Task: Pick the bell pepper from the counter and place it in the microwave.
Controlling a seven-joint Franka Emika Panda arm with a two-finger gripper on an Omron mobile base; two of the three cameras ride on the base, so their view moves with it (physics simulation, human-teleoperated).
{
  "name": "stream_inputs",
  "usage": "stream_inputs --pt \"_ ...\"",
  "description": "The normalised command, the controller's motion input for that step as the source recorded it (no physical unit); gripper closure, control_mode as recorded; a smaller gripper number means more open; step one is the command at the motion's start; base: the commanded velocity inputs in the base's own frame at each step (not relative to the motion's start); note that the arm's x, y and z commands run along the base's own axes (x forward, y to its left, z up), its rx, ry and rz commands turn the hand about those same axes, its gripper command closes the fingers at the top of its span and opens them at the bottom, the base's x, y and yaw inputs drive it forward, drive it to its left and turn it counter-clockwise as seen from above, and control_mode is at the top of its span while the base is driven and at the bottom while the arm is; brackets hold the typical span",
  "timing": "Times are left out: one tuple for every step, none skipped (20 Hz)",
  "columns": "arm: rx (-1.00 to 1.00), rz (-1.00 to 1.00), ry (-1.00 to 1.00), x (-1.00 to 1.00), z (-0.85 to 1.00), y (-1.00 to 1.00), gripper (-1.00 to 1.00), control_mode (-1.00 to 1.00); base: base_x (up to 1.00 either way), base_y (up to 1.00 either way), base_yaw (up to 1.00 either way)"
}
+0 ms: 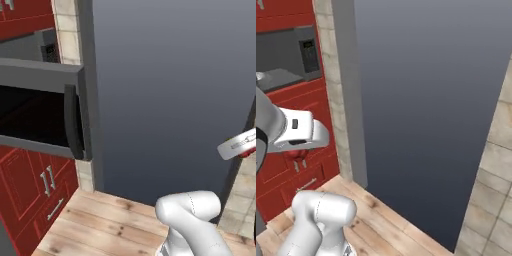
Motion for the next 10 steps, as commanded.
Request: stream_inputs --pt "0.00 0.00 0.00 0.00 0.00 0.00 1.00 1.00 1.00 -0.20 0.44" --pt "0.00 0.00 0.00 0.00 0.00 0.00 1.00 1.00 1.00 -0.20 0.45" --pt "0.00 0.00 0.00 0.00 0.00 0.00 1.00 1.00 1.00 -0.22 0.46" --pt "0.00 0.00 0.00 0.00 0.00 0.00 1.00 1.00 1.00 -0.26 0.49" --pt "0.00 0.00 0.00 0.00 0.00 0.00 1.00 1.00 1.00 -0.26 0.51" --pt "0.00 0.00 0.00 0.00 0.00 0.00 1.00 1.00 1.00 -0.26 0.53" --pt "0.00 0.00 0.00 0.00 0.00 0.00 1.00 1.00 1.00 -0.28 0.55" --pt "0.00 0.00 0.00 0.00 0.00 0.00 1.00 1.00 1.00 -0.27 0.59" --pt "0.00 0.00 0.00 0.00 0.00 0.00 1.00 1.00 1.00 -0.18 0.64" --pt "0.00 0.00 0.00 0.00 0.00 0.00 1.00 1.00 1.00 -0.10 0.71"
